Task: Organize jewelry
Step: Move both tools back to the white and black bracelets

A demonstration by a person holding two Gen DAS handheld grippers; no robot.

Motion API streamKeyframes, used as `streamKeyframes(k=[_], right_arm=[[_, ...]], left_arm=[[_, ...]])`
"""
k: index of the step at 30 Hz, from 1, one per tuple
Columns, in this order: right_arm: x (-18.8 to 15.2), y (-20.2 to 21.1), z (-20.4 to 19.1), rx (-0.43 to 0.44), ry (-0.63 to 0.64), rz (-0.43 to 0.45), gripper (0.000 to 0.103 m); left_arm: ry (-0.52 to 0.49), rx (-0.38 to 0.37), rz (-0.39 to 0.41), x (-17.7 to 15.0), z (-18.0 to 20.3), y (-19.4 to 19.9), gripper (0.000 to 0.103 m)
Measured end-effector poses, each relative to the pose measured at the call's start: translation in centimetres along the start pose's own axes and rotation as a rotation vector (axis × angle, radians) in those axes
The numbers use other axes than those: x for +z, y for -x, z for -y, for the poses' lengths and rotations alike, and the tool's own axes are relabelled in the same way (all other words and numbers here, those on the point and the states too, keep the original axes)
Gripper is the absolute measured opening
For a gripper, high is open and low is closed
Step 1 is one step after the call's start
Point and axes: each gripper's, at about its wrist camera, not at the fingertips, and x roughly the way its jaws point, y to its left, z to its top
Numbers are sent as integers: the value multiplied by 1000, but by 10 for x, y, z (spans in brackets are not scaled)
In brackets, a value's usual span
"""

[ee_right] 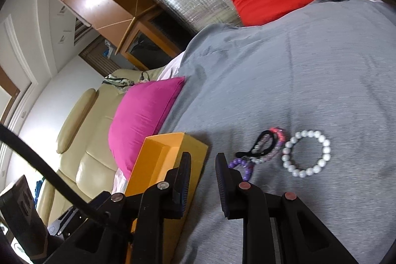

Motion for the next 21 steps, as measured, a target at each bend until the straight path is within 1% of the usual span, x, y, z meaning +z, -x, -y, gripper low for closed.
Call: streamKeyframes(k=[9, 21], right_arm=[[7, 15, 26, -36, -75, -4, 24], [15, 18, 60, -93, -189, -25, 24]], left_arm=[[-40, -11, -8, -2, 21, 2, 68], [-50, -26, -25, -5, 27, -2, 68]])
